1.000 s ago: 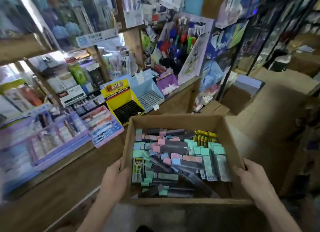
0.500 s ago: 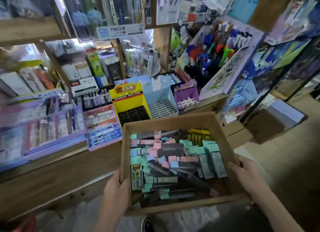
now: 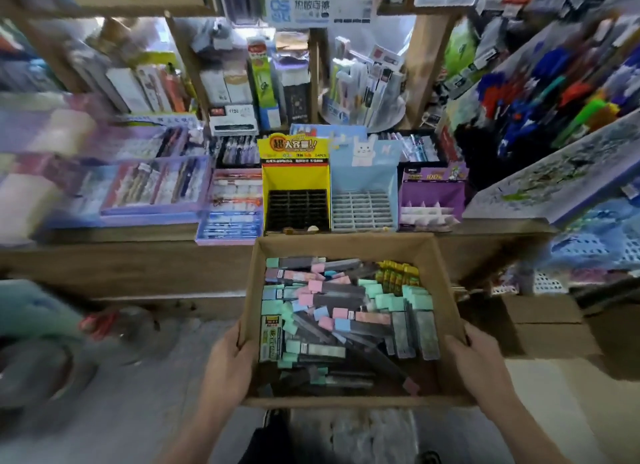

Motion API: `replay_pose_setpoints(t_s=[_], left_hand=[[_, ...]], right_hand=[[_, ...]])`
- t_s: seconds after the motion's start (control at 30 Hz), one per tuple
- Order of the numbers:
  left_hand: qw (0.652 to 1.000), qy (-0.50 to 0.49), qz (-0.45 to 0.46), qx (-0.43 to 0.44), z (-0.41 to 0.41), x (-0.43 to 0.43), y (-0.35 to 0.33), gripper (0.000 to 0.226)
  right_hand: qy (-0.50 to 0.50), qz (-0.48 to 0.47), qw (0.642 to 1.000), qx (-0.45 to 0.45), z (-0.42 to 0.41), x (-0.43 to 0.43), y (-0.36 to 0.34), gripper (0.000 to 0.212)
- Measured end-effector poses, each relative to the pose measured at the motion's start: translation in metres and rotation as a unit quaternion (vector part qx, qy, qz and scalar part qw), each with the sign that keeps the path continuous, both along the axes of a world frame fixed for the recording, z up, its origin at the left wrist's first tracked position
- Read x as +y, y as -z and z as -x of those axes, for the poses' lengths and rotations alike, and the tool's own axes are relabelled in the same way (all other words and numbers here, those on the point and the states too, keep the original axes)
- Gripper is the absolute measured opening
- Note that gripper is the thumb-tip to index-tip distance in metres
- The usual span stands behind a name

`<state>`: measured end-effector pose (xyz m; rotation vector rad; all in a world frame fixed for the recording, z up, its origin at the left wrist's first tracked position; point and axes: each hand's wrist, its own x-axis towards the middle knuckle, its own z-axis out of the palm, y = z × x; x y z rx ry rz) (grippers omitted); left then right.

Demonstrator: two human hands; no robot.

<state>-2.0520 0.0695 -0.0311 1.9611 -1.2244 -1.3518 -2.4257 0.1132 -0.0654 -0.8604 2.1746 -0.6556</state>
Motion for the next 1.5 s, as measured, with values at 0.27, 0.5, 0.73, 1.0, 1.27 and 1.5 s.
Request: replay_pose_setpoints(t_s=[0.27,0.5,0.73,1.0,1.27,1.5], left_hand=[[0.997,-0.022,0.046,-0.055,0.032,-0.002,0.016,0.034],[0.999,-0.013,0.002,-0.040,0.015,-0.041,0.075,0.018],[1.000,-0.017,-0.005,-0.009,0.014,-0.069,0.086,0.033],[0.999,-0.022,-0.038,-0.032,0.018,-0.080,0.116,0.042],[0.998,0.001,-0.024,0.056,0.017,-0.137,0.130,0.038],[0.999,-0.002,0.040,0.034,0.014,-0.167,0.146,0.034]], right_hand=[[-0.020,0.002,0.999,-0.036,0.017,-0.018,0.023,0.013],[0.007,-0.017,1.000,-0.003,-0.003,-0.042,0.049,0.012],[0.020,-0.074,0.997,0.009,-0.010,-0.069,0.048,0.021],[-0.008,-0.095,0.995,0.012,0.006,-0.092,0.059,0.043],[-0.040,-0.060,0.997,-0.030,0.019,-0.142,0.076,0.017],[-0.035,-0.015,0.997,-0.063,0.031,-0.159,0.092,0.023]])
